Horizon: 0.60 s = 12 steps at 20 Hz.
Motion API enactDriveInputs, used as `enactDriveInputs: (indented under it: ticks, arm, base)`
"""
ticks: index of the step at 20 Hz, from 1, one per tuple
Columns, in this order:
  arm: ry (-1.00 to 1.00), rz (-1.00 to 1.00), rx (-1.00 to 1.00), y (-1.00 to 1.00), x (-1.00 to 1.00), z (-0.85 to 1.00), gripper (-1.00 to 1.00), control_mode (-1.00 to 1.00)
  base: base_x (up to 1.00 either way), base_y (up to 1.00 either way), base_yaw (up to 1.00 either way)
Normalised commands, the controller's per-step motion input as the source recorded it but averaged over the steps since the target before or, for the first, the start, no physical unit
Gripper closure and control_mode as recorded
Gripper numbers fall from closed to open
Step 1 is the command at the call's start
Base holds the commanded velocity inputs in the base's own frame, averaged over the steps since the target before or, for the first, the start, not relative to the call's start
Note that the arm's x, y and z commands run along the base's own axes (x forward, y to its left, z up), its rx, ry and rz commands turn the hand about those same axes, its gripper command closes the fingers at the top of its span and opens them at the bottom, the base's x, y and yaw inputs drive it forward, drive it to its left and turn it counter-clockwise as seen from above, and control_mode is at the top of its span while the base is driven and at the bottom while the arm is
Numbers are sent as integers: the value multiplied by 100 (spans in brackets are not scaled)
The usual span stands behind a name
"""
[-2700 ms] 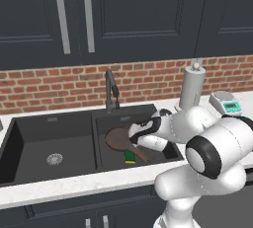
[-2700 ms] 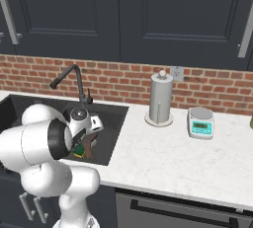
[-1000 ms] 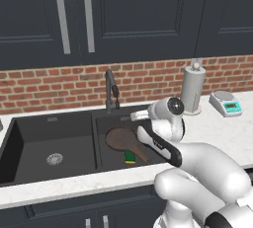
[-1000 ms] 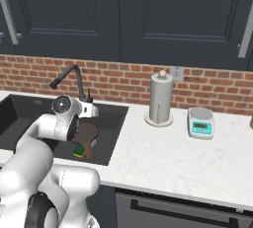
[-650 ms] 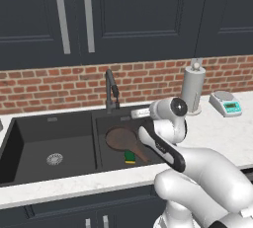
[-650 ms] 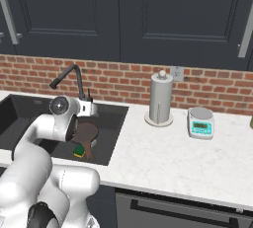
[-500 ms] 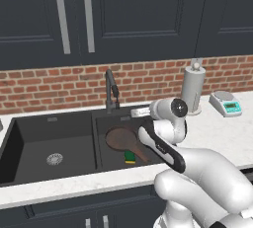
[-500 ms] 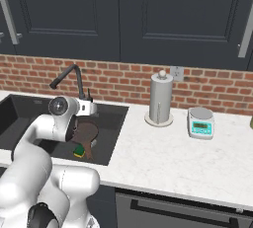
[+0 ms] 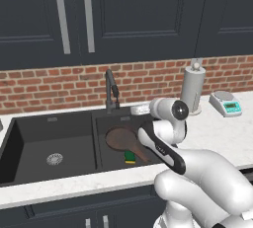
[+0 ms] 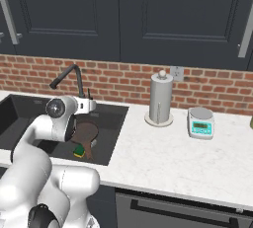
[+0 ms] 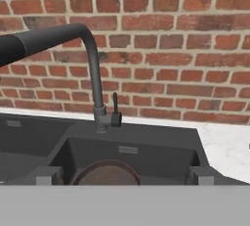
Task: Pick the pan and sponge and place them into the sink. Then turn on the water.
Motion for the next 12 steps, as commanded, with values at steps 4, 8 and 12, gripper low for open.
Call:
enactDriveInputs:
  ticks: [4,8,12]
  arm:
    - [-9,0,0,0,1,0,-100,-100]
    - [-7,0,0,0,5,0,-100,-100]
    - [-3,-1,0,4,5,0,-100,-100]
  base:
    - [0,0,0]
    - [0,0,0]
    - [0,0,0]
